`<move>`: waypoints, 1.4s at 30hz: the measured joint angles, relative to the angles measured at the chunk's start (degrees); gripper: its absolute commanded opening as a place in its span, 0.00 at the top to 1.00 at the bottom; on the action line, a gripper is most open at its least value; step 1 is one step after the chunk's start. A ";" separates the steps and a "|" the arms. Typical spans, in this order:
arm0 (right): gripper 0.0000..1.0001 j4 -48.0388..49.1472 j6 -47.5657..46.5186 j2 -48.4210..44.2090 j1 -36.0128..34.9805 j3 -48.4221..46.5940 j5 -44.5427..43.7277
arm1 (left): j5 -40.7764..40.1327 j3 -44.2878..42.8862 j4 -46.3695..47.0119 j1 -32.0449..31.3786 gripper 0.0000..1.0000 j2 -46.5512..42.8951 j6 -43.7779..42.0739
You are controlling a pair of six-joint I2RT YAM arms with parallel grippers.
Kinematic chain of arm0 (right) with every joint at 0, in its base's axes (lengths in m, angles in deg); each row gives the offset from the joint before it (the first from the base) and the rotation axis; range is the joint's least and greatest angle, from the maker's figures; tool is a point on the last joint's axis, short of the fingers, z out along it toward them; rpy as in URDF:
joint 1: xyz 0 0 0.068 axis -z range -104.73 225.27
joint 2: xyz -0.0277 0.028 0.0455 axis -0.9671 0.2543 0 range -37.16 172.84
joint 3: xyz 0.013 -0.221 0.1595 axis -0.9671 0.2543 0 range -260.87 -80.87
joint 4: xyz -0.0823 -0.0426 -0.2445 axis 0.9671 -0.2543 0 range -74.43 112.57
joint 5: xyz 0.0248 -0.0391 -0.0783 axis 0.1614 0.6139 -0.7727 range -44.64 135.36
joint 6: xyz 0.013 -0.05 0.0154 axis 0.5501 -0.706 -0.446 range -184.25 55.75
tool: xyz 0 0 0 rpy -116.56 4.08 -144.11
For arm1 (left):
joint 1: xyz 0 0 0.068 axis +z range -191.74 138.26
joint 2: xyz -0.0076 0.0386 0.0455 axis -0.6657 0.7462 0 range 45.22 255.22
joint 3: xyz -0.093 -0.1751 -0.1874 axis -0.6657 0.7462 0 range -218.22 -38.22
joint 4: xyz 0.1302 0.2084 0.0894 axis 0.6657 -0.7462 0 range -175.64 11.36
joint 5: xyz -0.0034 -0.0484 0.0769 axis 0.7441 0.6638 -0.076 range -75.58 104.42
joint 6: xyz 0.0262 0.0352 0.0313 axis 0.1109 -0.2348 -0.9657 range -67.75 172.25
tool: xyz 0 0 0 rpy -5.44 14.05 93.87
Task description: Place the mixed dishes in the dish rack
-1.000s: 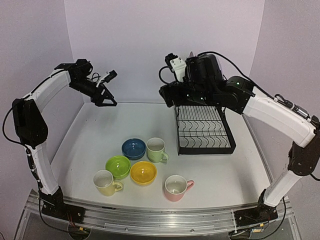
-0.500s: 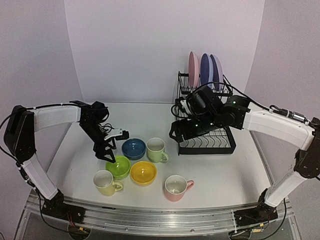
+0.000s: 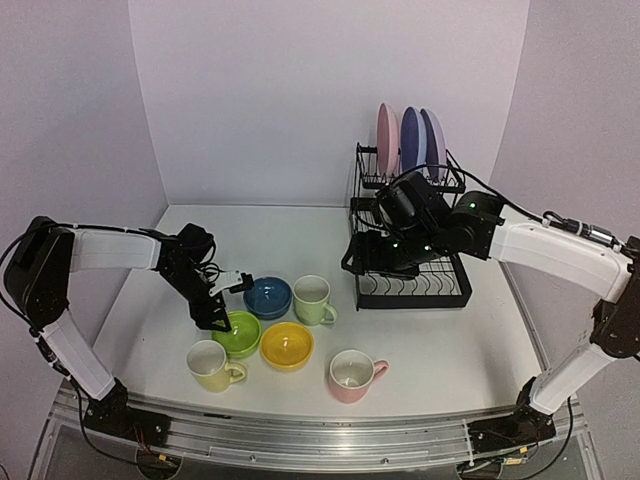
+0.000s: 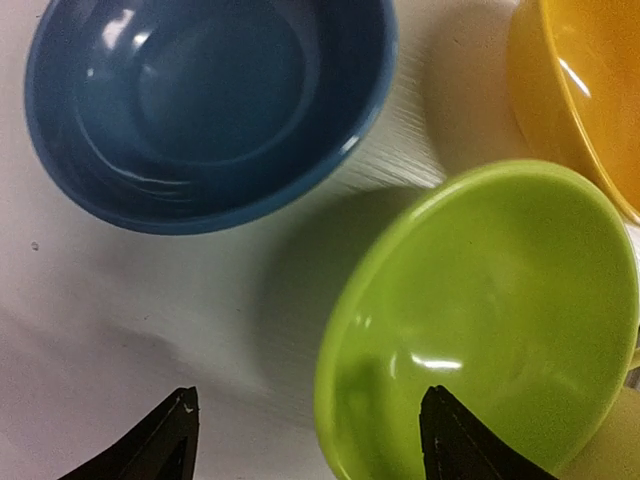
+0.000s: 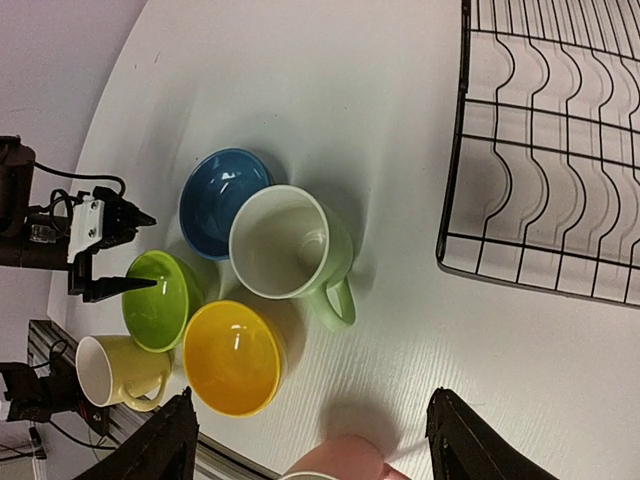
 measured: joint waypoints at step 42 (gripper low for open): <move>0.07 -0.60 4.61 12.67 -0.10 -16.50 15.36 | 7.33 -15.63 -3.83 5.25 1.00 -11.13 11.56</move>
